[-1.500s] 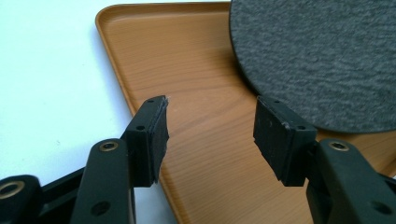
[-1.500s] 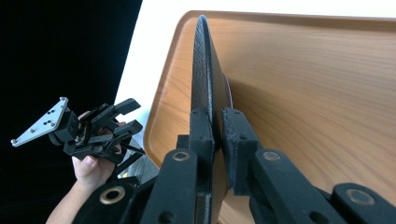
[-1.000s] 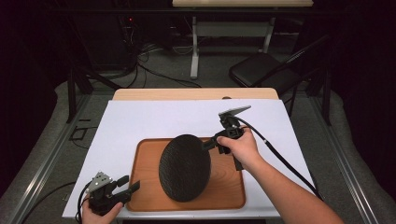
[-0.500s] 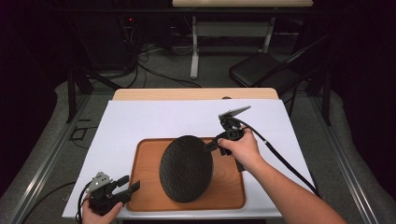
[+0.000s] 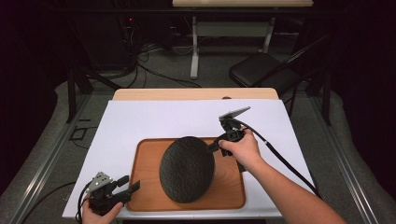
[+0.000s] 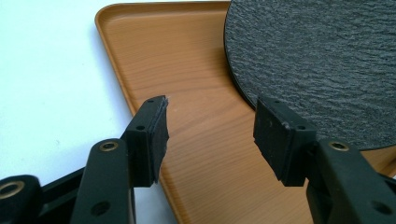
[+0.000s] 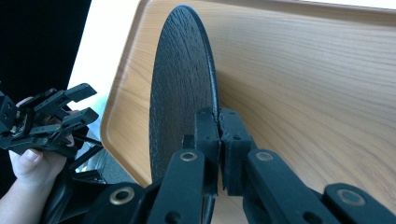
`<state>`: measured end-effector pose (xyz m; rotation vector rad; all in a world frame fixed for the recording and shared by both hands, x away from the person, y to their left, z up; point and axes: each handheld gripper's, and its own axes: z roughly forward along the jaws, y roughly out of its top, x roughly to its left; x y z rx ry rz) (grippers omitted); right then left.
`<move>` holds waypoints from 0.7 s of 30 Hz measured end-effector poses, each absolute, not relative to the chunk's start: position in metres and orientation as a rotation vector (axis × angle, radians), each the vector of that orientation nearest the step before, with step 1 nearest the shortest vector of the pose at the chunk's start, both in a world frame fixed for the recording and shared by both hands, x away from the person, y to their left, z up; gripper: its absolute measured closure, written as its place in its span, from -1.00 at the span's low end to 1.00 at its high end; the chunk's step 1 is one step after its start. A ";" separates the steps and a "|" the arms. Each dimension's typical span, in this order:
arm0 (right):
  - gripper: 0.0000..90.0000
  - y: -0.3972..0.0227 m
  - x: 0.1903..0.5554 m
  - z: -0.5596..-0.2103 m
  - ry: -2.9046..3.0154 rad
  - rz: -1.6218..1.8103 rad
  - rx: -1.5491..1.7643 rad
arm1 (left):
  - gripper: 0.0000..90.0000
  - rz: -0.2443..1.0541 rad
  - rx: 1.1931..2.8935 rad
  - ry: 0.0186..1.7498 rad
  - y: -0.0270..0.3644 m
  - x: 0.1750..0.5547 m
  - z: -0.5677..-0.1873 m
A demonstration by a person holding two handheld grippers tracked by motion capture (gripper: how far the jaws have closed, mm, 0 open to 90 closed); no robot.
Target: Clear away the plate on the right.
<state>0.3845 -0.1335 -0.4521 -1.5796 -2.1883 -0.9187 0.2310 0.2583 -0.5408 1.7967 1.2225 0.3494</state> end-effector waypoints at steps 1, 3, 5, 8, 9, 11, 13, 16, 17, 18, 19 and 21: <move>0.95 -0.134 0.385 -0.453 -2.188 -0.916 -1.584 | -0.01 0.350 1.797 1.223 0.258 0.231 -0.541; 0.95 -0.135 0.385 -0.458 -2.179 -0.893 -1.596 | -0.01 0.349 1.797 1.224 0.259 0.231 -0.541; 0.94 -0.136 0.386 -0.459 -2.185 -0.878 -1.589 | -0.01 0.348 1.795 1.224 0.259 0.231 -0.541; 0.93 -0.138 0.386 -0.465 -2.168 -0.880 -1.600 | -0.01 0.349 1.797 1.225 0.259 0.231 -0.541; 0.93 -0.138 0.386 -0.467 -2.169 -0.882 -1.597 | -0.01 0.349 1.796 1.224 0.258 0.231 -0.541; 0.93 -0.140 0.387 -0.470 -2.166 -0.871 -1.595 | -0.01 0.349 1.798 1.222 0.258 0.231 -0.541; 0.92 -0.142 0.387 -0.473 -2.154 -0.874 -1.605 | -0.01 0.348 1.799 1.223 0.258 0.231 -0.541; 0.93 -0.146 0.388 -0.479 -2.125 -0.881 -1.596 | -0.01 0.350 1.798 1.224 0.258 0.231 -0.541; 0.93 -0.147 0.389 -0.480 -2.112 -0.903 -1.590 | -0.01 0.350 1.799 1.226 0.258 0.231 -0.541; 0.94 -0.149 0.389 -0.481 -2.102 -0.906 -1.580 | -0.01 0.350 1.800 1.226 0.258 0.231 -0.541; 0.93 -0.149 0.390 -0.482 -2.094 -0.911 -1.580 | -0.01 0.351 1.800 1.225 0.258 0.231 -0.541; 0.93 -0.149 0.390 -0.484 -2.101 -0.905 -1.590 | -0.01 0.350 1.799 1.224 0.258 0.231 -0.541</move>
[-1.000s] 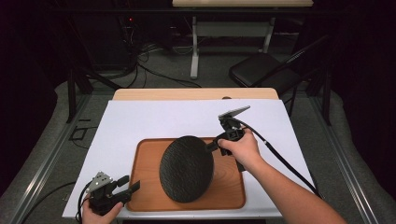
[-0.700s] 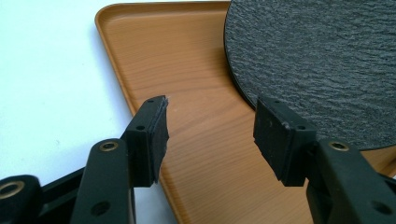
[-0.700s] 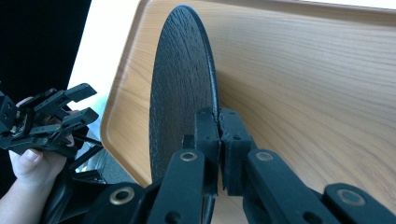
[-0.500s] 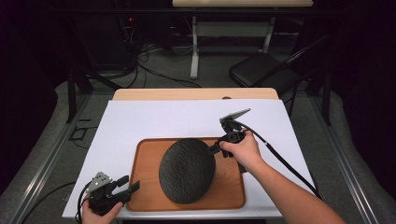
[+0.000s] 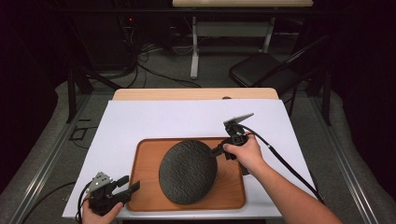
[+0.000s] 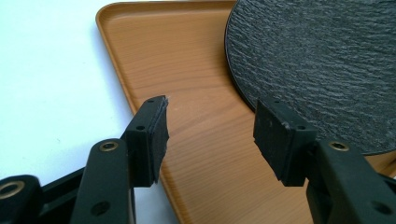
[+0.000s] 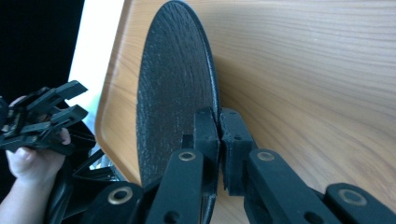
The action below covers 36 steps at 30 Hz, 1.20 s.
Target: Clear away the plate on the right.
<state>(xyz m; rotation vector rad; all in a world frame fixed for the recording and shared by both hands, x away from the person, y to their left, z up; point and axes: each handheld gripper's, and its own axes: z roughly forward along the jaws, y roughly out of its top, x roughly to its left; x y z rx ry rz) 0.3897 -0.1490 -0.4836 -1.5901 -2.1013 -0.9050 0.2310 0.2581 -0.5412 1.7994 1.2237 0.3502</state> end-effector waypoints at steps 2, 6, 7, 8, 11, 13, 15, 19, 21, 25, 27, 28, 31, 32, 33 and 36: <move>0.92 -0.150 0.391 -0.486 -2.102 -0.901 -1.588 | -0.01 0.350 1.799 1.223 0.258 0.231 -0.541; 0.91 -0.151 0.392 -0.489 -2.116 -0.888 -1.592 | -0.01 0.349 1.798 1.224 0.258 0.231 -0.542; 0.91 -0.152 0.392 -0.490 -2.109 -0.889 -1.597 | -0.01 0.349 1.798 1.225 0.258 0.231 -0.542; 0.90 -0.152 0.392 -0.491 -2.105 -0.883 -1.596 | -0.01 0.348 1.798 1.225 0.258 0.231 -0.542; 0.89 -0.155 0.394 -0.497 -2.080 -0.886 -1.611 | -0.01 0.348 1.798 1.226 0.258 0.231 -0.541; 0.89 -0.158 0.395 -0.501 -2.074 -0.879 -1.608 | -0.01 0.348 1.799 1.225 0.258 0.231 -0.541; 0.87 -0.158 0.394 -0.504 -2.067 -0.868 -1.627 | -0.01 0.349 1.800 1.225 0.258 0.231 -0.541; 0.85 -0.159 0.396 -0.508 -2.090 -0.852 -1.614 | -0.01 0.350 1.798 1.226 0.258 0.231 -0.541; 0.84 -0.160 0.397 -0.512 -2.087 -0.853 -1.613 | -0.01 0.349 1.797 1.228 0.258 0.231 -0.541; 0.82 -0.161 0.397 -0.519 -2.085 -0.832 -1.631 | -0.01 0.349 1.798 1.228 0.258 0.231 -0.542; 0.80 -0.162 0.397 -0.521 -2.103 -0.820 -1.624 | -0.01 0.349 1.799 1.227 0.258 0.231 -0.542; 0.80 -0.161 0.397 -0.521 -2.106 -0.818 -1.630 | -0.01 0.350 1.799 1.226 0.258 0.231 -0.541; 0.79 -0.160 0.397 -0.523 -2.112 -0.814 -1.639 | -0.01 0.350 1.798 1.227 0.258 0.231 -0.541; 0.78 -0.160 0.397 -0.523 -2.114 -0.806 -1.647 | -0.01 0.350 1.799 1.227 0.258 0.231 -0.541; 0.77 -0.159 0.396 -0.524 -2.128 -0.787 -1.649 | -0.01 0.351 1.799 1.226 0.258 0.231 -0.541; 0.72 -0.156 0.395 -0.528 -2.163 -0.766 -1.656 | -0.01 0.349 1.798 1.227 0.258 0.231 -0.542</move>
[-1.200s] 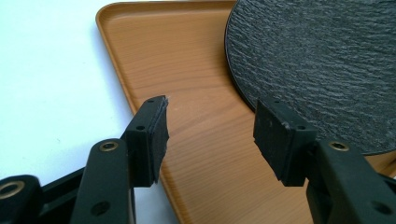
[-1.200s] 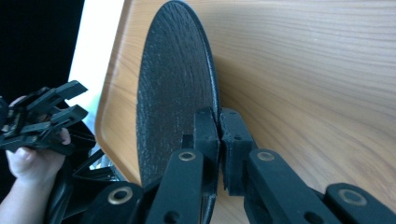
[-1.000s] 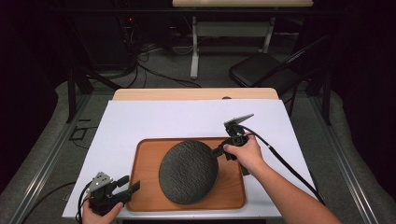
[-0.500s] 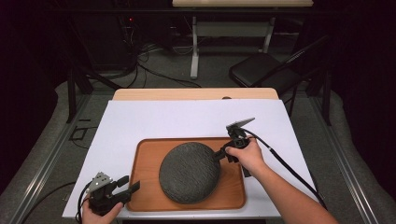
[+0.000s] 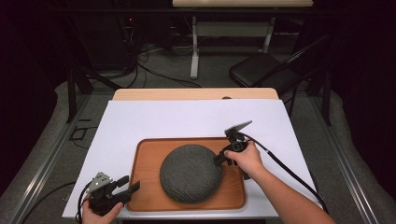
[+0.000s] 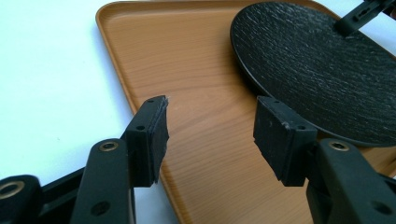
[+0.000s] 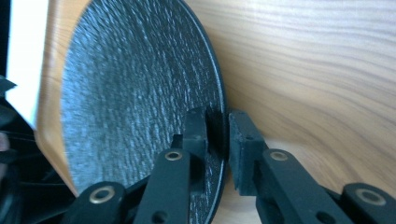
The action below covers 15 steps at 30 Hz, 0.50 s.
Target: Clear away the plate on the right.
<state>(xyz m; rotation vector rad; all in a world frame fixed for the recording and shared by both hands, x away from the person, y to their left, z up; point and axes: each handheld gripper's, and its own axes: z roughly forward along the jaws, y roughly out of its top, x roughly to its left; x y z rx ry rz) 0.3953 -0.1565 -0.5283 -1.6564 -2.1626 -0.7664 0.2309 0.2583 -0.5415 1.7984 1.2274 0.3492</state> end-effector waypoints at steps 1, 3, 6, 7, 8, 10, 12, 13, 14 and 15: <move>0.71 -0.155 0.395 -0.529 -2.166 -0.740 -1.668 | -0.01 0.349 1.798 1.227 0.258 0.231 -0.542; 0.70 -0.154 0.393 -0.532 -2.178 -0.749 -1.672 | -0.01 0.349 1.798 1.227 0.258 0.231 -0.542; 0.69 -0.154 0.393 -0.528 -2.221 -0.725 -1.667 | -0.01 0.348 1.797 1.228 0.258 0.231 -0.542; 0.69 -0.154 0.393 -0.528 -2.221 -0.725 -1.667 | -0.01 0.348 1.797 1.227 0.258 0.231 -0.542; 0.66 -0.154 0.393 -0.527 -2.231 -0.739 -1.670 | -0.01 0.349 1.799 1.227 0.258 0.231 -0.542; 0.60 -0.157 0.392 -0.521 -2.258 -0.793 -1.681 | -0.01 0.348 1.797 1.228 0.258 0.231 -0.542; 0.48 -0.162 0.392 -0.514 -2.281 -0.794 -1.683 | -0.01 0.348 1.797 1.229 0.258 0.231 -0.542; 0.45 -0.163 0.392 -0.511 -2.287 -0.796 -1.689 | -0.01 0.349 1.797 1.228 0.258 0.231 -0.542; 0.43 -0.166 0.390 -0.507 -2.317 -0.805 -1.677 | -0.01 0.349 1.797 1.228 0.258 0.231 -0.542; 0.41 -0.167 0.388 -0.504 -2.330 -0.812 -1.672 | -0.01 0.350 1.797 1.227 0.258 0.231 -0.542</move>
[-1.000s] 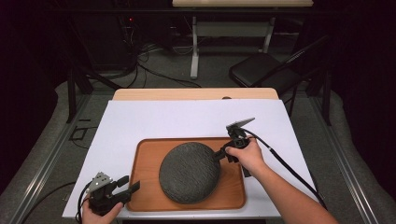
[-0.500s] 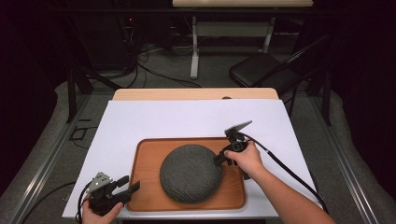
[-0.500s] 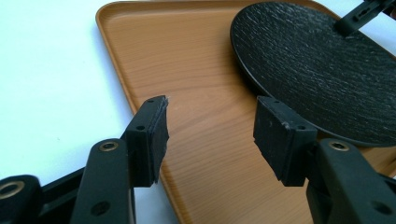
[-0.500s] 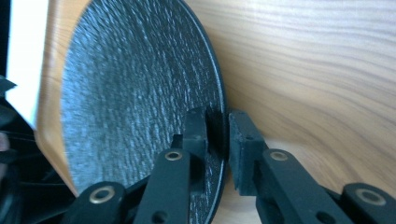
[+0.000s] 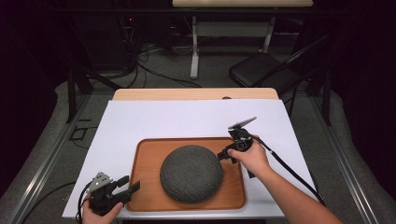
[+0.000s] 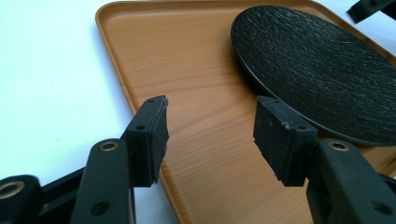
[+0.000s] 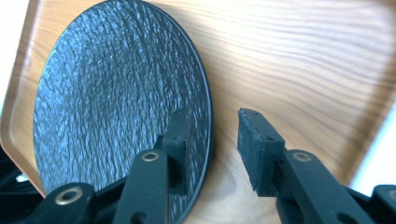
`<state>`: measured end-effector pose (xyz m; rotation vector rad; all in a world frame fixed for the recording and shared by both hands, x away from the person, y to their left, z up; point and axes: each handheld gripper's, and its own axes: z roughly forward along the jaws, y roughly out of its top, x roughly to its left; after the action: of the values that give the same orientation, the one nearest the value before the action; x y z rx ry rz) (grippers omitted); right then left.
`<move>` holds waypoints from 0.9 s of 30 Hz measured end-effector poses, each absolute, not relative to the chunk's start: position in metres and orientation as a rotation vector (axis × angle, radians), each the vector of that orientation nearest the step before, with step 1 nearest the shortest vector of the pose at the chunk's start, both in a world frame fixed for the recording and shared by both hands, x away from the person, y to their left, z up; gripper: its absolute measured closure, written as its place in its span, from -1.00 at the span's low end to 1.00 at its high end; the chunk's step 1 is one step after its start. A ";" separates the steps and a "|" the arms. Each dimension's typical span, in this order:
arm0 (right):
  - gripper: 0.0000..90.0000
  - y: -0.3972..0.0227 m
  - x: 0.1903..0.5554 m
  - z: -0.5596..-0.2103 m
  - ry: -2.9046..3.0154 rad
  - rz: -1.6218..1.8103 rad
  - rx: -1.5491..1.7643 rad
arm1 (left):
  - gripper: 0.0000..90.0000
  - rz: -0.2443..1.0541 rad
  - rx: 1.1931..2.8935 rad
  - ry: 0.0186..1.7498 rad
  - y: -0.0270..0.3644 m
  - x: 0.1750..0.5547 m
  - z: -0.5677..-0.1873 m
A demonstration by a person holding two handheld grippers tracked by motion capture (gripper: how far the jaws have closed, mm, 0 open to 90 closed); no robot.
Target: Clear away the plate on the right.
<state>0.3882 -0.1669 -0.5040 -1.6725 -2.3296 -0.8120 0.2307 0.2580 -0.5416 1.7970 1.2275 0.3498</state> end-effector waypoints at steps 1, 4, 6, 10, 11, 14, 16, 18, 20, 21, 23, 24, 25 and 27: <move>0.38 -0.169 0.386 -0.500 -2.339 -0.821 -1.667 | -0.01 0.350 1.797 1.228 0.258 0.231 -0.542; 0.34 -0.174 0.375 -0.488 -2.407 -0.867 -1.645 | -0.01 0.350 1.795 1.230 0.258 0.231 -0.542; 0.33 -0.177 0.369 -0.481 -2.441 -0.897 -1.639 | -0.01 0.349 1.797 1.229 0.258 0.231 -0.542; 0.28 -0.188 0.354 -0.465 -2.516 -0.932 -1.616 | -0.01 0.354 1.794 1.230 0.258 0.230 -0.542; 0.27 -0.190 0.351 -0.461 -2.516 -0.945 -1.616 | -0.01 0.354 1.794 1.231 0.258 0.230 -0.542; 0.23 -0.201 0.340 -0.450 -2.541 -0.988 -1.620 | -0.02 0.353 1.795 1.230 0.258 0.230 -0.542; 0.20 -0.209 0.334 -0.445 -2.566 -1.029 -1.639 | -0.02 0.353 1.795 1.230 0.258 0.230 -0.542; 0.20 -0.217 0.328 -0.443 -2.567 -1.060 -1.652 | -0.02 0.357 1.795 1.231 0.257 0.230 -0.542; 0.20 -0.226 0.322 -0.442 -2.541 -1.092 -1.674 | -0.02 0.360 1.795 1.232 0.258 0.230 -0.542; 0.20 -0.229 0.319 -0.442 -2.532 -1.101 -1.680 | -0.02 0.357 1.797 1.233 0.258 0.230 -0.542; 0.20 -0.238 0.310 -0.443 -2.534 -1.127 -1.697 | -0.02 0.356 1.796 1.235 0.258 0.230 -0.542; 0.18 -0.242 0.306 -0.443 -2.531 -1.137 -1.710 | -0.02 0.357 1.796 1.235 0.258 0.230 -0.542; 0.17 -0.244 0.303 -0.444 -2.532 -1.146 -1.716 | -0.02 0.356 1.796 1.236 0.258 0.230 -0.542; 0.17 -0.251 0.295 -0.448 -2.514 -1.172 -1.734 | -0.02 0.360 1.794 1.234 0.258 0.230 -0.542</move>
<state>0.2946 -0.2506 -0.4476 -1.7339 -2.5140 -1.1718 0.2299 0.2575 -0.5418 1.7945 1.2344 0.3602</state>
